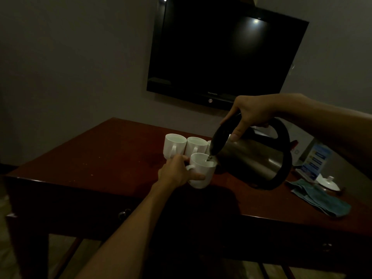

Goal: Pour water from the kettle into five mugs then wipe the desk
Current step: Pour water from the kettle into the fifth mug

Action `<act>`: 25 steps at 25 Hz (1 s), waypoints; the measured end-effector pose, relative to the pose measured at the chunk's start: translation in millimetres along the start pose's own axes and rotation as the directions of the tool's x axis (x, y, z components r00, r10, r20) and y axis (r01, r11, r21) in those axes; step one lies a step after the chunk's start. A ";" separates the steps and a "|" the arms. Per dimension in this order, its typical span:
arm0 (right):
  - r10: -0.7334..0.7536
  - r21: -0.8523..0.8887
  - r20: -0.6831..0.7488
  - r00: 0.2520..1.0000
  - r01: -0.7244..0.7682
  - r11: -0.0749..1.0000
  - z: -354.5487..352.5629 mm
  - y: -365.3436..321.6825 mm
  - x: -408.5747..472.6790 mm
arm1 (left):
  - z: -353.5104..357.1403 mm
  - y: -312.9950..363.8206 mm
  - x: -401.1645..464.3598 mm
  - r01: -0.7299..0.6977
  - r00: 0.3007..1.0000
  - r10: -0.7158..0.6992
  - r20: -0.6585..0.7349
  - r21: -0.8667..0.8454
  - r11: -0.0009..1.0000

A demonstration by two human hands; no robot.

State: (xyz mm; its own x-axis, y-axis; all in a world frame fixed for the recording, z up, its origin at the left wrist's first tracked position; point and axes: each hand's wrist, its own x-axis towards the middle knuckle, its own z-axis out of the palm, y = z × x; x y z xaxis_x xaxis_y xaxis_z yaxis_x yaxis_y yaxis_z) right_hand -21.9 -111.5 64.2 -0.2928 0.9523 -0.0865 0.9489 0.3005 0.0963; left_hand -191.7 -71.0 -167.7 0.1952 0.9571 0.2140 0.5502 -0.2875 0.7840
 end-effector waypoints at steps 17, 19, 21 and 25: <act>0.000 -0.030 0.015 1.000 0.000 1.000 0.4 -1.8 3.4 | -0.4 0.7 -1.3 0.005 1.000 -0.005 -0.021 0.009 1.000; -0.002 -0.018 0.014 1.000 0.002 1.000 0.1 -1.6 3.7 | -0.3 1.1 -1.7 0.006 1.000 -0.006 -0.022 0.013 1.000; -0.005 -0.006 0.014 1.000 0.005 1.000 -0.5 -2.3 3.6 | -0.3 0.6 -1.1 0.007 1.000 -0.007 -0.021 0.016 1.000; -0.010 -0.015 0.013 1.000 0.010 1.000 0.0 -3.1 5.2 | -0.6 -1.2 -0.1 0.011 1.000 -0.011 -0.027 0.016 1.000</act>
State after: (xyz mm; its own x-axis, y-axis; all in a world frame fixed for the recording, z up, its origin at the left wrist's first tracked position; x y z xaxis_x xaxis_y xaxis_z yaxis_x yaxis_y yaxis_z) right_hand -26.4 -107.4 63.4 -0.3005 0.9485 -0.1005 0.9440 0.3108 0.1106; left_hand -192.9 -70.7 -168.3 0.1673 0.9608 0.2210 0.5656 -0.2771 0.7767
